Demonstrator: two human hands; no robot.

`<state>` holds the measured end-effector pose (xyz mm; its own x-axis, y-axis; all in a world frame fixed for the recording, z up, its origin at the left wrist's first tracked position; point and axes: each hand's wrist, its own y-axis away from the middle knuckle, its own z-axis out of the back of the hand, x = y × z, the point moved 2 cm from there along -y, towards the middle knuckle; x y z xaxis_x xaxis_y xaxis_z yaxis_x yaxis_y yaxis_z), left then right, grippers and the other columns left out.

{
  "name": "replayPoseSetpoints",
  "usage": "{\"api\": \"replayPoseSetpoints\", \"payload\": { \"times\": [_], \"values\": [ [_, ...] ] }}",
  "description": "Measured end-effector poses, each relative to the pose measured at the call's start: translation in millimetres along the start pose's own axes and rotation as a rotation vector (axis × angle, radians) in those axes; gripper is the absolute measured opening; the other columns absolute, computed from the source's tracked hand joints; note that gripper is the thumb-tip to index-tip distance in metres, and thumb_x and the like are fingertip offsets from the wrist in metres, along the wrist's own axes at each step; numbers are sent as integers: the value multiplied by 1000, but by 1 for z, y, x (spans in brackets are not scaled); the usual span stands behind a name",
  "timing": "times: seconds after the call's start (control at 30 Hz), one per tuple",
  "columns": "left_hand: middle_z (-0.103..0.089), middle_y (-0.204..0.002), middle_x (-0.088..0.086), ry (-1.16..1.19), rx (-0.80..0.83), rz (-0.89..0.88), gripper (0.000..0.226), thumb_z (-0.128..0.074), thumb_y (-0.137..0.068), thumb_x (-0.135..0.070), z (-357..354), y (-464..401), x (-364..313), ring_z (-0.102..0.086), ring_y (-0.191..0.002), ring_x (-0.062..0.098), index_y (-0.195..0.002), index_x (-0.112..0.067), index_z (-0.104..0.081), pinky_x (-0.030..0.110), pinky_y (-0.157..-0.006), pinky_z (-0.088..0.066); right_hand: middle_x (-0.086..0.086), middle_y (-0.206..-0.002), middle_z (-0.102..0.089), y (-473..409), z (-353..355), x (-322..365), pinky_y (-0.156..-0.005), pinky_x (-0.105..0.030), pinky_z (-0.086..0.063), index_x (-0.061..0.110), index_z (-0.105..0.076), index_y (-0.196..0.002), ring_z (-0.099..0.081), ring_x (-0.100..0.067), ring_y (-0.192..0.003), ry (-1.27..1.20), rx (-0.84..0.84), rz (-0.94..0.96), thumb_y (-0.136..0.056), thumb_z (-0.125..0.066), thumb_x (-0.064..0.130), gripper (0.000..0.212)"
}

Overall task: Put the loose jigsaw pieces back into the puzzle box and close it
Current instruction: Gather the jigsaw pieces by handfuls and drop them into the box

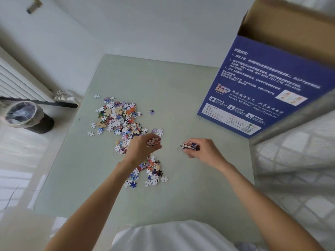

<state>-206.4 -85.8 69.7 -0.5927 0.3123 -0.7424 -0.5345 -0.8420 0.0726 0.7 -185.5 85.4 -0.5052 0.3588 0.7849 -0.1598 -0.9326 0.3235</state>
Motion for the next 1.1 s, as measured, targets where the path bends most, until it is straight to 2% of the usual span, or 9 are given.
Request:
{"api": "replayPoseSetpoints", "payload": {
  "times": [0.07, 0.2, 0.43, 0.6, 0.67, 0.77, 0.83, 0.93, 1.1],
  "values": [
    [-72, -78, -7, 70, 27, -51, 22, -78, -73, -24, 8, -16, -28, -64, -62, 2, -93, -17, -72, 14, -65, -52, -11, -83, -69, 5, 33, 23, -72, -23, -55, 9, -69, -91, -67, -13, -71, -164, 13, 21, -82, -70, 11, 9],
    [-72, -74, 1, 173, 148, -147, 21, -77, -74, -19, 5, -76, -120, -68, -62, 15, -93, -14, -70, 30, -63, -58, -8, -89, -67, 22, 152, 61, -72, -24, -57, 13, -67, -92, -67, -15, -80, -372, -185, 123, -80, -67, 5, 15],
    [-68, -85, 0, 135, 116, -432, 19, -75, -76, -23, 15, -155, -248, -64, -67, 7, -91, -20, -65, 13, -60, -52, 5, -95, -68, 15, 298, 90, -79, -37, -57, 29, -65, -93, -70, -14, -83, -113, -605, 274, -81, -70, 16, 19],
    [-66, -81, -4, 65, -28, -593, 23, -73, -78, -26, 18, -199, -308, -64, -63, 7, -98, -17, -67, 18, -65, -53, 1, -88, -67, -8, 320, 81, -77, -39, -56, 17, -67, -105, -68, -13, -71, 284, -640, 228, -85, -68, 17, 20],
    [-68, -91, -1, 37, -51, -643, 26, -72, -79, -25, 12, -214, -319, -66, -73, 14, -103, -19, -67, 28, -72, -55, -1, -88, -68, -14, 319, 76, -78, -37, -54, 15, -68, -104, -64, -14, -70, 391, -623, 232, -84, -69, 20, 21],
    [-68, -102, 4, -166, -51, -712, 27, -66, -83, -27, 1, -235, -329, -63, -88, 23, -109, -19, -65, 28, -78, -48, -1, -86, -69, -23, 319, 69, -66, -28, -47, 16, -71, -99, -61, -15, -75, 504, -592, 235, -83, -70, 23, 18],
    [-68, -102, 4, -329, -19, -759, 27, -62, -87, -28, -6, -241, -331, -60, -94, 23, -112, -18, -63, 27, -75, -42, 1, -86, -68, -27, 319, 65, -61, -23, -41, 18, -71, -98, -60, -14, -77, 521, -581, 222, -82, -71, 26, 18],
    [-68, -102, 2, -487, -17, -789, 27, -61, -87, -32, -9, -242, -333, -60, -93, 25, -113, -24, -62, 33, -72, -45, 2, -96, -69, -28, 320, 63, -74, -26, -46, 20, -70, -101, -59, -10, -84, 487, -603, 214, -79, -73, 28, 23],
    [-70, -93, -11, -455, -19, -750, 20, -65, -83, -36, -6, -241, -333, -61, -91, 14, -101, -27, -66, 30, -73, -48, 4, -96, -70, -28, 319, 66, -76, -29, -51, 21, -68, -105, -60, -8, -75, 468, -620, 215, -79, -73, 29, 28]
  ]
}}
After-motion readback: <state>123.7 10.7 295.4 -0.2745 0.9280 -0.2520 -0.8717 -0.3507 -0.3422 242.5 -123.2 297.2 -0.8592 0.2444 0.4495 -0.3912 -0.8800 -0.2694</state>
